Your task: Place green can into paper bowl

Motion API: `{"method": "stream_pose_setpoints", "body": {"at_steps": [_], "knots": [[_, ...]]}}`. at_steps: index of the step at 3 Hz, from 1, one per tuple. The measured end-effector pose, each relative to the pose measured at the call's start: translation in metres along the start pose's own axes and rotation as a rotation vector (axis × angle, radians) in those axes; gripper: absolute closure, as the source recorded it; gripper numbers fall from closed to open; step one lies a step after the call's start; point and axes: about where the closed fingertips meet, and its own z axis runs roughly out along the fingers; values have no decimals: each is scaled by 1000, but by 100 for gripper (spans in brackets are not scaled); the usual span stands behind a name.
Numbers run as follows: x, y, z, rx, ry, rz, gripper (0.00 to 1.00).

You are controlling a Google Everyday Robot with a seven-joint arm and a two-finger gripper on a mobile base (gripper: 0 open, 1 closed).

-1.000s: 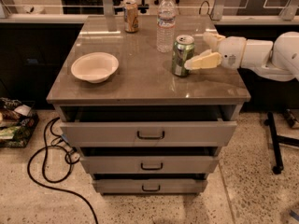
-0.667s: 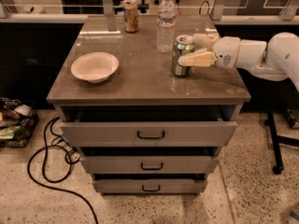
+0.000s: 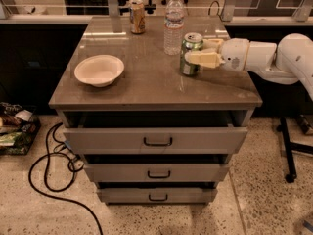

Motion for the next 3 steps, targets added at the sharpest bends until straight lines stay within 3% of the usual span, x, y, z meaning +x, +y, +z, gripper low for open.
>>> {"method": "stream_pose_setpoints", "body": {"at_steps": [1,2,3], "knots": [[0,1,3,-5,-1,0,88],[0,2,6,-10,-1,1,100],[-4,2,13,-24,-1,2,100]]}}
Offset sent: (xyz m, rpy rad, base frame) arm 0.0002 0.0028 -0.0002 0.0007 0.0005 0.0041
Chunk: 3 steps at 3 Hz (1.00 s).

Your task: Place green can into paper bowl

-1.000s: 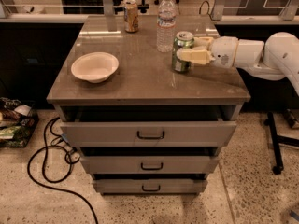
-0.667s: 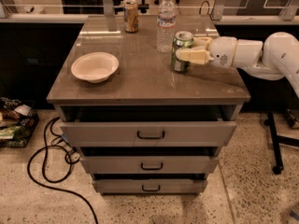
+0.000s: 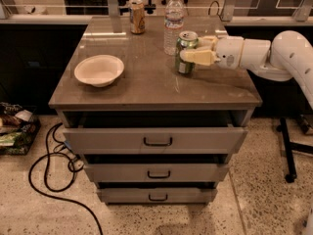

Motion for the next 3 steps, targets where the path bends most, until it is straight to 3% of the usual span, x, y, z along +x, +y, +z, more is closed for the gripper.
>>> {"method": "stream_pose_setpoints", "body": {"at_steps": [1,3], "knots": [[-34,7,24,-55,-4,17,100],[-101,49,100,-140,39,120,100]]}}
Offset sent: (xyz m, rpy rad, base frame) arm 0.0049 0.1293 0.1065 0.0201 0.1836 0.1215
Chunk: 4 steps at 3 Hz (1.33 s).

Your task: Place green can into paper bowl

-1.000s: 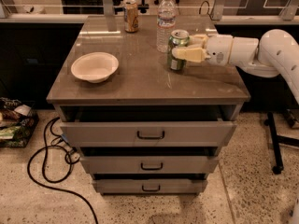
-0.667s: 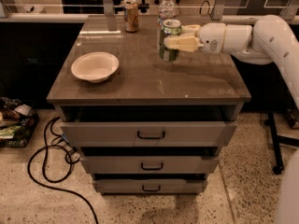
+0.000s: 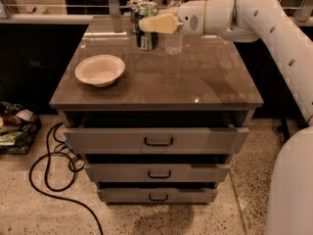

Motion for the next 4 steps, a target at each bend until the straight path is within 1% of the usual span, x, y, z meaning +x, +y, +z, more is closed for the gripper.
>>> {"method": "stream_pose_setpoints", "body": {"at_steps": [1,2,3,4], "knots": [[-9,22,35,-39,-12,32,100],[9,39,68,-88,-50,37,100],[29,53,97,-151,-71,-5,100],[36,63,121,-209,-64,-53,100]]}}
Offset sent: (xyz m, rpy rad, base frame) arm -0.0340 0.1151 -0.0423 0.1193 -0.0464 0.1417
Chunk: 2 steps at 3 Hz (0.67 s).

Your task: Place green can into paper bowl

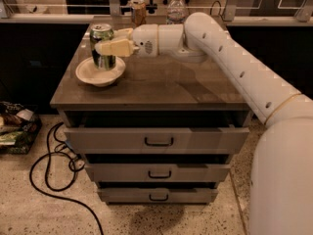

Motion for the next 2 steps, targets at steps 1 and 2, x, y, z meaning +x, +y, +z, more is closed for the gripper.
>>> {"method": "stream_pose_setpoints", "body": {"at_steps": [1,2], "knots": [[6,3,19,-29,36,-54,100],[17,3,28,-37,67,-107,100]]}}
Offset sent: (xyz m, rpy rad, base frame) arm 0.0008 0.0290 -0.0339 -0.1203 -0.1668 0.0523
